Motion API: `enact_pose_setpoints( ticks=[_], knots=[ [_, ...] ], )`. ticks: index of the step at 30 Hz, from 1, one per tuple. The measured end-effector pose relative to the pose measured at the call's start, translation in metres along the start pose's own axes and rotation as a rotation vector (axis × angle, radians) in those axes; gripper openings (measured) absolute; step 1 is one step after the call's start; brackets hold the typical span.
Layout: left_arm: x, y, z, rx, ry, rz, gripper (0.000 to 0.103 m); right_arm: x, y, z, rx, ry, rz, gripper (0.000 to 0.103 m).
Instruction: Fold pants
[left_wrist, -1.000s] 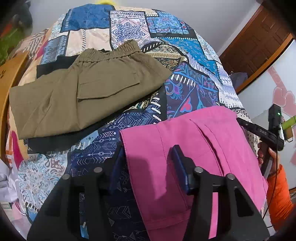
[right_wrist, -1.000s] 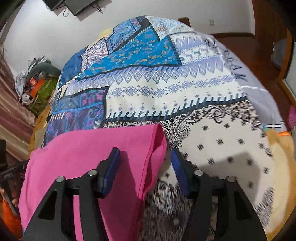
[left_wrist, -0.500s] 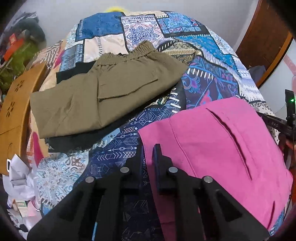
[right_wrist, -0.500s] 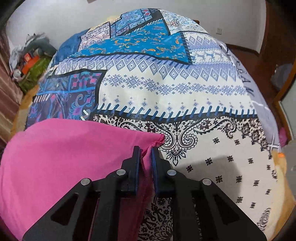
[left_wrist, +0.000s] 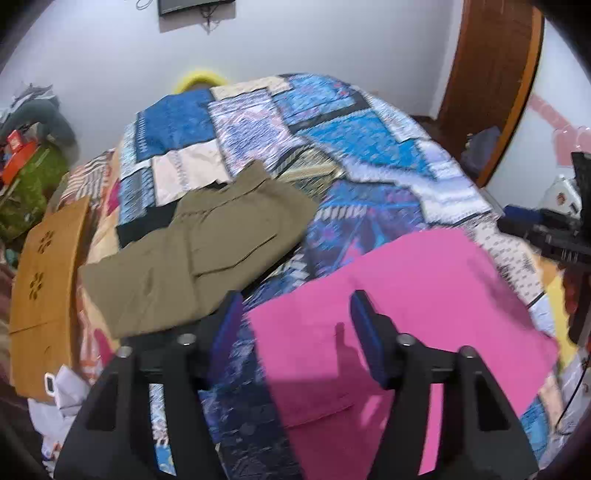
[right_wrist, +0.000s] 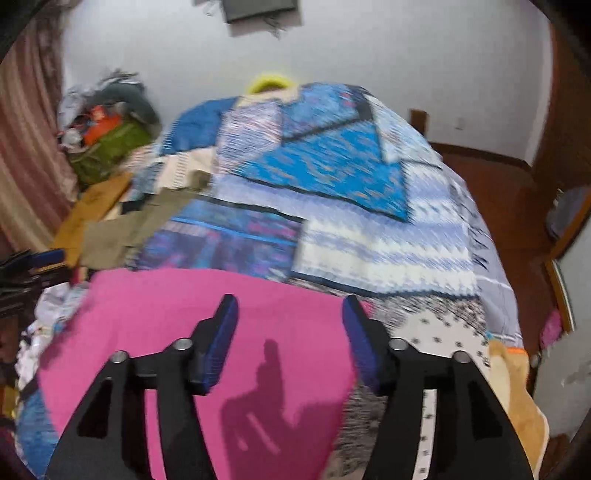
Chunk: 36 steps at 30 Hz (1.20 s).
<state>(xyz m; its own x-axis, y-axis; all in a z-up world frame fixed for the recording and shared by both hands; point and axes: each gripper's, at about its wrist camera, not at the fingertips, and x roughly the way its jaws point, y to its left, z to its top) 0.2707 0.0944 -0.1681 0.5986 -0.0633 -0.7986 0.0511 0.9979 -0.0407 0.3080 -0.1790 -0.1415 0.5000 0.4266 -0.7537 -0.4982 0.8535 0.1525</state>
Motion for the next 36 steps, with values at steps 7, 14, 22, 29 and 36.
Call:
enact_pose_setpoints(
  ticks=[7, 14, 22, 29, 36],
  knots=[
    [0.020, -0.019, 0.018, 0.019, 0.042, -0.055, 0.079, 0.025, 0.056, 0.008, -0.059, 0.032, 0.126, 0.077],
    [0.075, -0.029, -0.005, 0.048, 0.218, -0.062, 0.084, 0.078, 0.078, -0.011, -0.135, 0.257, 0.162, 0.078],
    [0.058, -0.026, -0.019, 0.066, 0.173, -0.027, 0.092, 0.061, 0.068, -0.030, -0.143, 0.261, 0.176, 0.081],
    [0.026, -0.032, -0.046, 0.140, 0.125, 0.026, 0.092, 0.035, 0.060, -0.055, -0.128, 0.249, 0.149, 0.084],
    [0.007, -0.027, -0.070, 0.102, 0.115, 0.018, 0.092, 0.010, 0.048, -0.080, -0.093, 0.229, 0.101, 0.085]
  ],
)
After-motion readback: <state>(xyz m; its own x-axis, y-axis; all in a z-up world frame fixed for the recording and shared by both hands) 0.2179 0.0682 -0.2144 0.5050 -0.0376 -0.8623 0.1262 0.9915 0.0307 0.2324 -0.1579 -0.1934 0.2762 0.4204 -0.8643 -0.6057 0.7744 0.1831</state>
